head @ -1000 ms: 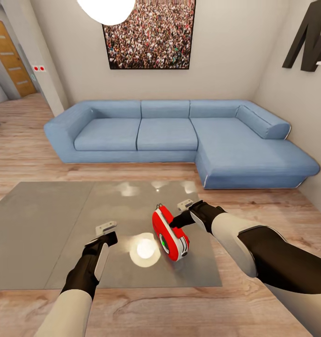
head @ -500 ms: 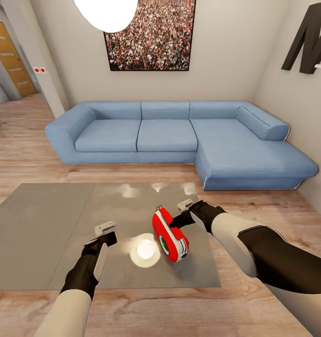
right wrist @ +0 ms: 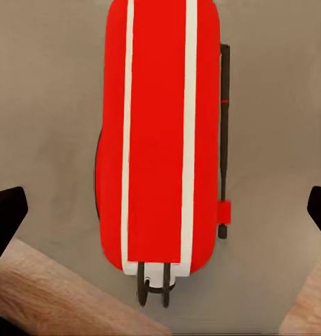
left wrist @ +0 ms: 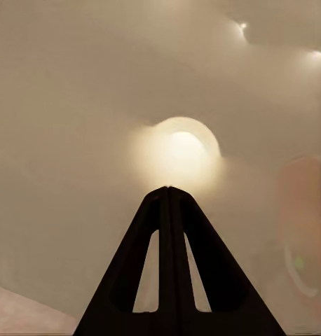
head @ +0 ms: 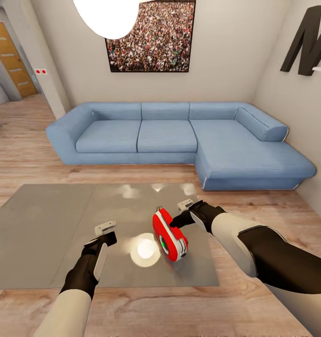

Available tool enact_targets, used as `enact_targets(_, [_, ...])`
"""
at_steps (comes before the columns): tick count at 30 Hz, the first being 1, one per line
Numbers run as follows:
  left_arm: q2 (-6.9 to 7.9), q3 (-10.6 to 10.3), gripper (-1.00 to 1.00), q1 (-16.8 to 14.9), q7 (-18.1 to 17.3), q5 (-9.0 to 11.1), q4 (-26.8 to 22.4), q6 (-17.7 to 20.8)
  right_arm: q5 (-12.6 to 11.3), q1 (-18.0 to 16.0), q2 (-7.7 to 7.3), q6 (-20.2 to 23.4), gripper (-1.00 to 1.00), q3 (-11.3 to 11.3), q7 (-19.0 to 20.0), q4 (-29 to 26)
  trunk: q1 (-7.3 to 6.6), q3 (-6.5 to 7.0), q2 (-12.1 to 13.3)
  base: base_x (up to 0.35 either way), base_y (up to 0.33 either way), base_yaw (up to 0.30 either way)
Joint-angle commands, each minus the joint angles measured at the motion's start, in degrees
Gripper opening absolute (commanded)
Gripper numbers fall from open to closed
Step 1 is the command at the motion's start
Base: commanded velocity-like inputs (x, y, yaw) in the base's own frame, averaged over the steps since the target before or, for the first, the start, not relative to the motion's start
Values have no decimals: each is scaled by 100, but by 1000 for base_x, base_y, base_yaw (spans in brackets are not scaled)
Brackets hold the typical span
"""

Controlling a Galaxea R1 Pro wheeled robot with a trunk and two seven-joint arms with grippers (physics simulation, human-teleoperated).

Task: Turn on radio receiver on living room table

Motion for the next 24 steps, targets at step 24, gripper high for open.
enact_targets(24, [9,0,-100,2,0,0,0,-1,9,0,-122,-25,100,-7,-27,-11,-528,431,964,-317,0,0])
